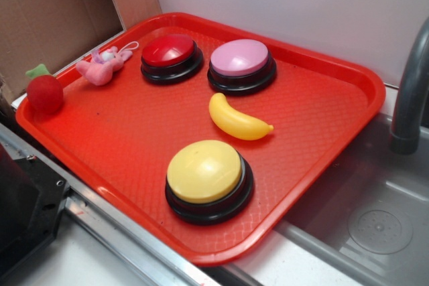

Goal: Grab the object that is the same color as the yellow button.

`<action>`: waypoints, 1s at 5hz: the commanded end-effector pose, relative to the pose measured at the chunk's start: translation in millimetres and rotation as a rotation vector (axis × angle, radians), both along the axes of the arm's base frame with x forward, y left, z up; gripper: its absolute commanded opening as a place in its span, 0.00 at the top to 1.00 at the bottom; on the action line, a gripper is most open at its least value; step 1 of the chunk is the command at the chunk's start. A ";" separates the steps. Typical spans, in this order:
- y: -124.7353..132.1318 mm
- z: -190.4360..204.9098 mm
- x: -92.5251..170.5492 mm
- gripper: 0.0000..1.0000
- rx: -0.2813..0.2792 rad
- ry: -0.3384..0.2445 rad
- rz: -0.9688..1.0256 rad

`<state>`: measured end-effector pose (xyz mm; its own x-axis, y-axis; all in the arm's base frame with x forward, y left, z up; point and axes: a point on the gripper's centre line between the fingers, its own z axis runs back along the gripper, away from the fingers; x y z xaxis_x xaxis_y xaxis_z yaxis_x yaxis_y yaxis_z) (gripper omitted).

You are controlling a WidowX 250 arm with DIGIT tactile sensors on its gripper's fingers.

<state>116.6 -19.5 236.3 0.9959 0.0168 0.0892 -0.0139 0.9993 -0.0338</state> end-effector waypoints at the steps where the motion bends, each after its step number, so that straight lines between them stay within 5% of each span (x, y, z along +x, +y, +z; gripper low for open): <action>1: 0.0 0.0 0.0 0.00 0.000 0.000 0.000; 5: 17.6 -30.7 60.9 0.00 -0.003 -0.185 -0.611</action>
